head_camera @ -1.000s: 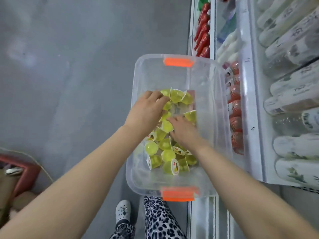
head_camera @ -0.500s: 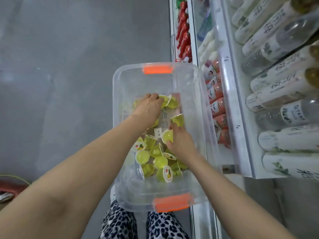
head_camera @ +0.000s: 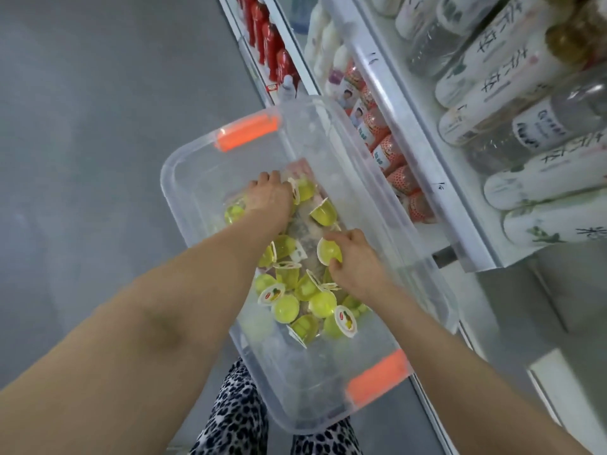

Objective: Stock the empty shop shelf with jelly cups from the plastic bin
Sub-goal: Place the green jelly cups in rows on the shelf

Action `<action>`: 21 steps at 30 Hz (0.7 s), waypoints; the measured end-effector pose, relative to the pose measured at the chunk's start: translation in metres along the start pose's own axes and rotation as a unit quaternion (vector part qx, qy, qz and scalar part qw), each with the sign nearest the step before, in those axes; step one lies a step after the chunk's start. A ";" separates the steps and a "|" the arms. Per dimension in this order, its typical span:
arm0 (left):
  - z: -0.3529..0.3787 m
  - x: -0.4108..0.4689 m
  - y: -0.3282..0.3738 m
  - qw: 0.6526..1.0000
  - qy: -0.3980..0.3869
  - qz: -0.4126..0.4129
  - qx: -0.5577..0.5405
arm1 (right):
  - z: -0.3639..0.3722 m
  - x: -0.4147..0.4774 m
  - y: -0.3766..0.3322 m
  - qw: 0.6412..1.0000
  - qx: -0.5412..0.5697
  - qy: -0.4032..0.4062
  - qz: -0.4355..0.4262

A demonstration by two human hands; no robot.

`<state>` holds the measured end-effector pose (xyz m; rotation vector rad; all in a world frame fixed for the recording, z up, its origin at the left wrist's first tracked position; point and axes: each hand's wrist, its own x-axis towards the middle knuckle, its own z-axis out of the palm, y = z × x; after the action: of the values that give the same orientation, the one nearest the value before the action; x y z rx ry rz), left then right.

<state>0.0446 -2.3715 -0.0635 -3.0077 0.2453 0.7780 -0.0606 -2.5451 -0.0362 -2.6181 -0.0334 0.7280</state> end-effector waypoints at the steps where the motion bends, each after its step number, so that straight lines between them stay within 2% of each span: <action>1: 0.001 0.000 0.000 1.000 0.000 0.005 0.001 | 0.000 -0.001 0.000 1.000 0.008 -0.001 0.011; 12: -0.008 -0.008 0.002 0.997 -0.043 0.068 -0.002 | -0.009 -0.017 -0.013 0.994 0.068 0.049 0.064; 16: -0.016 -0.024 -0.002 0.989 -0.025 0.107 -0.101 | -0.017 -0.033 -0.018 0.994 0.074 0.057 0.063; 21: -0.036 -0.065 -0.005 0.965 0.033 0.161 -0.206 | -0.031 -0.066 -0.022 0.984 0.097 0.140 0.050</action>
<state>0.0069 -2.3590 -0.0009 -3.4395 0.6674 0.8427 -0.0999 -2.5457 0.0293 -2.5217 0.2409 0.3669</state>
